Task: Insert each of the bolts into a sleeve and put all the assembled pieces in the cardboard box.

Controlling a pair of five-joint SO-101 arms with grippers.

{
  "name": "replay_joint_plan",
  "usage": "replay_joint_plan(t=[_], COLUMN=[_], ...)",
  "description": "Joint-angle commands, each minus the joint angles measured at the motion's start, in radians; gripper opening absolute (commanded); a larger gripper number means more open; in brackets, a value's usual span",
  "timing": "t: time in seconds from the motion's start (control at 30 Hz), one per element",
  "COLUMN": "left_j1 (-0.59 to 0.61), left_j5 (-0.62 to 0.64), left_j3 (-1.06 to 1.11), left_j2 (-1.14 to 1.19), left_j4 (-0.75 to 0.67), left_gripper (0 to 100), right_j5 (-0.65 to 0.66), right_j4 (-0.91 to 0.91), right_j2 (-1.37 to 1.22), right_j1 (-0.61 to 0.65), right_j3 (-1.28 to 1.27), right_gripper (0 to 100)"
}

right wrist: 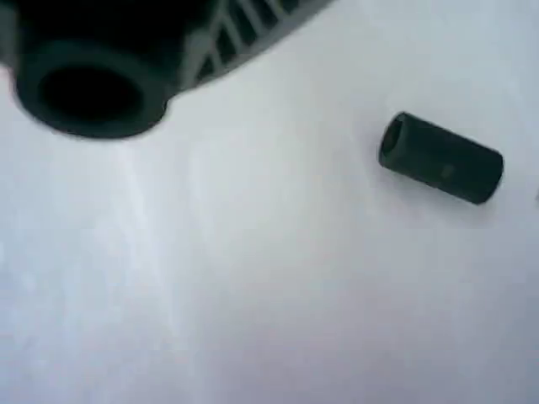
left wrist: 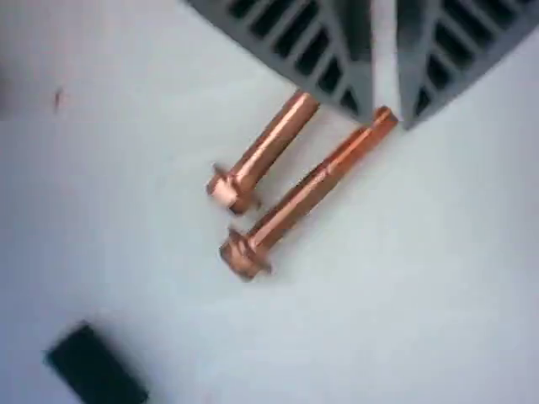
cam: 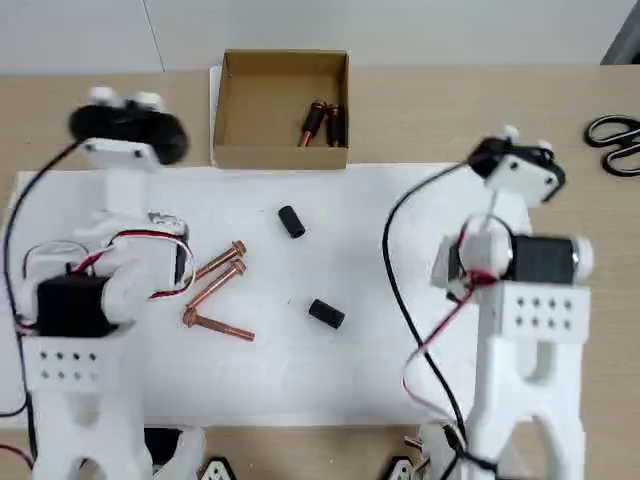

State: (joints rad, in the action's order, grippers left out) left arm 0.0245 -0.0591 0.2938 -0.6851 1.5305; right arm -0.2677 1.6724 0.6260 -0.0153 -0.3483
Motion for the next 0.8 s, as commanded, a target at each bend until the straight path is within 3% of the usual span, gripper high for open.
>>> replay_joint_plan(t=[0.0, 0.33, 0.77], left_j1=[-0.038, -0.106, -0.135], left_j5=[-0.034, -0.063, -0.069], left_j3=[-0.042, -0.074, -0.157], left_j2=[0.026, 0.301, 0.578], left_j4=[0.046, 0.035, 0.037], left_gripper=[1, 1, 1], right_j5=[0.003, 0.009, 0.005], right_j4=[0.001, -0.001, -0.005], right_j2=[0.143, 0.395, 0.415], right_j1=[-0.015, -0.087, -0.091], right_j3=[-0.08, -0.235, -0.241], right_gripper=[0.2, 0.2, 0.2])
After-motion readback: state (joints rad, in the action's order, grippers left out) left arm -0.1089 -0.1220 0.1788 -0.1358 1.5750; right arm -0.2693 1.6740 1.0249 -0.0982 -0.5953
